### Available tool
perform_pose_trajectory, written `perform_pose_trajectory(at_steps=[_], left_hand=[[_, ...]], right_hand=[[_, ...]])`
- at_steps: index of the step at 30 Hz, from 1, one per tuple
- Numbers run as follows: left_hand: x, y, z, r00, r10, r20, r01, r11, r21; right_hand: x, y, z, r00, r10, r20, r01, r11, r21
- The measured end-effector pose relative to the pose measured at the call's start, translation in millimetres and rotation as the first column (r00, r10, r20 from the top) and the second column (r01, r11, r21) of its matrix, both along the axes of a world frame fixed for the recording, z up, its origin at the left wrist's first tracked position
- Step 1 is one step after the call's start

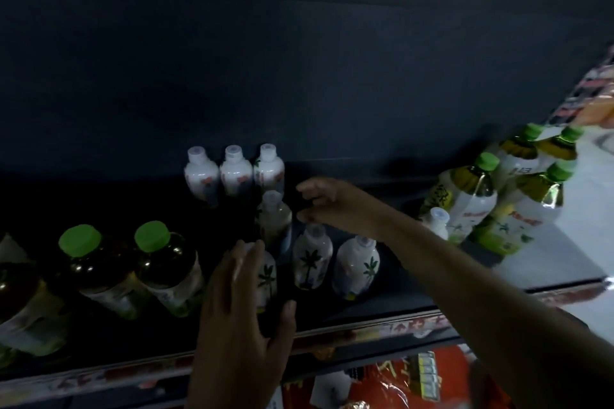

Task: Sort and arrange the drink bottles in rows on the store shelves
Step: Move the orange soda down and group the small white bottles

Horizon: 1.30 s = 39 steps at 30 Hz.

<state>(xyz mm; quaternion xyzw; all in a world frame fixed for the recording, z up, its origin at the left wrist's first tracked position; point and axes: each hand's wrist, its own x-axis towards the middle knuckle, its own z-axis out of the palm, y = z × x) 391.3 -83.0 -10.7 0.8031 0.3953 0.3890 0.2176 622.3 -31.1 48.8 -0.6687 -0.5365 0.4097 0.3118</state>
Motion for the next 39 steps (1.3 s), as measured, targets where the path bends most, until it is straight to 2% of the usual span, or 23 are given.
perform_pose_trajectory(at_steps=[2,3,4,6,8,10,13,16,20,22,25,31,35,37,39], left_hand=[[7,-1,16,0.992,-0.125,-0.025,0.127,0.983,0.136],[15,0,24,0.980,-0.194,-0.043,0.198,0.970,0.142],[24,1,32,0.963,-0.259,-0.071,0.266,0.957,0.117],[47,4,45,0.924,-0.348,-0.157,0.362,0.929,0.072],[76,7,53,0.876,-0.410,-0.253,0.437,0.898,0.058],[110,10,58,0.817,-0.457,-0.351,0.496,0.868,0.023],[163,9,62,0.743,-0.432,-0.511,0.505,0.863,0.004],[212,3,54,0.703,-0.371,-0.606,0.493,0.869,0.040],[254,-4,29,0.662,-0.270,-0.699,0.393,0.919,0.017],[262,-6,18,0.674,-0.232,-0.702,0.371,0.927,0.050],[265,-6,8,0.742,-0.177,-0.647,0.329,0.937,0.120],[265,-30,16,0.774,-0.145,-0.616,0.321,0.929,0.186],[247,-67,6,0.794,-0.338,-0.506,0.461,0.877,0.138],[235,-88,-8,0.758,-0.437,-0.483,0.523,0.851,0.052],[224,-108,-25,0.735,-0.533,-0.420,0.544,0.833,-0.103]], right_hand=[[10,-31,3,0.994,-0.070,0.083,0.062,0.994,0.092],[17,-49,4,0.992,-0.086,0.095,0.072,0.988,0.139],[25,-65,6,0.989,-0.098,0.112,0.077,0.981,0.181],[44,-98,14,0.962,-0.132,0.239,0.072,0.967,0.244],[65,-126,21,0.905,-0.175,0.387,0.066,0.958,0.278],[88,-150,26,0.859,-0.224,0.459,0.086,0.949,0.303],[127,-176,28,0.807,-0.304,0.507,0.107,0.919,0.380],[166,-186,32,0.769,-0.377,0.516,0.140,0.887,0.440],[203,-176,30,0.748,-0.415,0.518,0.193,0.882,0.429],[214,-167,23,0.757,-0.346,0.555,0.144,0.916,0.375],[222,-159,13,0.803,-0.261,0.535,0.093,0.943,0.320],[221,-187,-15,0.829,-0.208,0.519,0.019,0.938,0.345],[210,-236,-44,0.868,-0.137,0.478,-0.015,0.954,0.299],[205,-264,-62,0.900,-0.152,0.409,0.047,0.966,0.255],[198,-293,-82,0.925,-0.210,0.317,0.150,0.967,0.204]])
